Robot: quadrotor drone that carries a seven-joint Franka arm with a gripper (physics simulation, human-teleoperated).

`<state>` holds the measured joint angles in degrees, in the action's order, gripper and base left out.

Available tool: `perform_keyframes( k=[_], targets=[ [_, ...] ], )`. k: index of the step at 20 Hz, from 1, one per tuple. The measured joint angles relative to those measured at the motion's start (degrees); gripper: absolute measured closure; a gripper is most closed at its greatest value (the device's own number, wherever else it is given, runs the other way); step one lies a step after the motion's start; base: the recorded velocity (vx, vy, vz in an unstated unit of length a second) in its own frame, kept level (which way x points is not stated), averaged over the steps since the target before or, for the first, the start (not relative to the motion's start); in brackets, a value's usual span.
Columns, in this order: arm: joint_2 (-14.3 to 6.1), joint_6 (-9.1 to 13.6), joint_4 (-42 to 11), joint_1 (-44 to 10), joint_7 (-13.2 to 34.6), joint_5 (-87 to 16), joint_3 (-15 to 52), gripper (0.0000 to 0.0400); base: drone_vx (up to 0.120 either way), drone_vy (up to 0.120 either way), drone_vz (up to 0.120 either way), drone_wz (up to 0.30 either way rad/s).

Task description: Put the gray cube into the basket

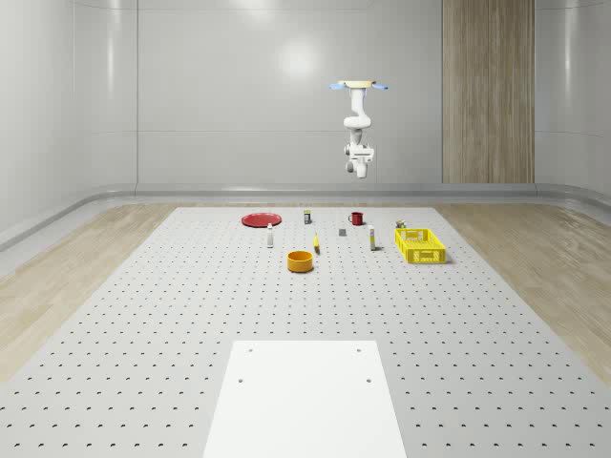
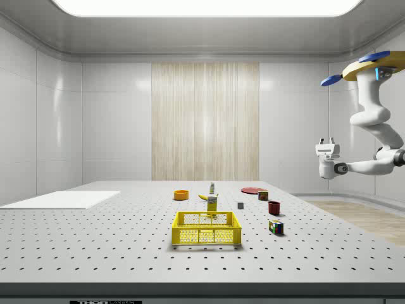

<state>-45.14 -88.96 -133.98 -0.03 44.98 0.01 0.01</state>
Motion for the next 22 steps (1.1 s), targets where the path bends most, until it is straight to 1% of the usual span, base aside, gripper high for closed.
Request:
perform_keyframes(
  k=[3,7,10,11,16,22],
  targets=[
    [0.43,3.05,3.62,-0.09,-0.05,0.03,0.04,0.0,0.0,0.0,0.0,0.0],
    [1.86,6.37,8.55,-0.18,-0.1,0.07,0.09,0.0,0.0,-0.01,0.0,0.0],
    [3.06,8.32,11.83,-0.23,-0.12,0.09,0.13,0.0,0.013,-0.12,0.0,0.0],
    [3.4,8.83,12.73,-0.24,-0.12,0.09,0.14,0.0,0.12,-0.12,0.0,0.0],
    [4.5,10.41,15.63,-0.3,-0.15,0.11,0.17,0.0,0.12,-0.12,0.0,0.0],
    [4.88,10.92,16.78,-0.36,-0.17,0.13,0.21,0.0,0.12,-0.12,0.0,0.0]
  ],
)
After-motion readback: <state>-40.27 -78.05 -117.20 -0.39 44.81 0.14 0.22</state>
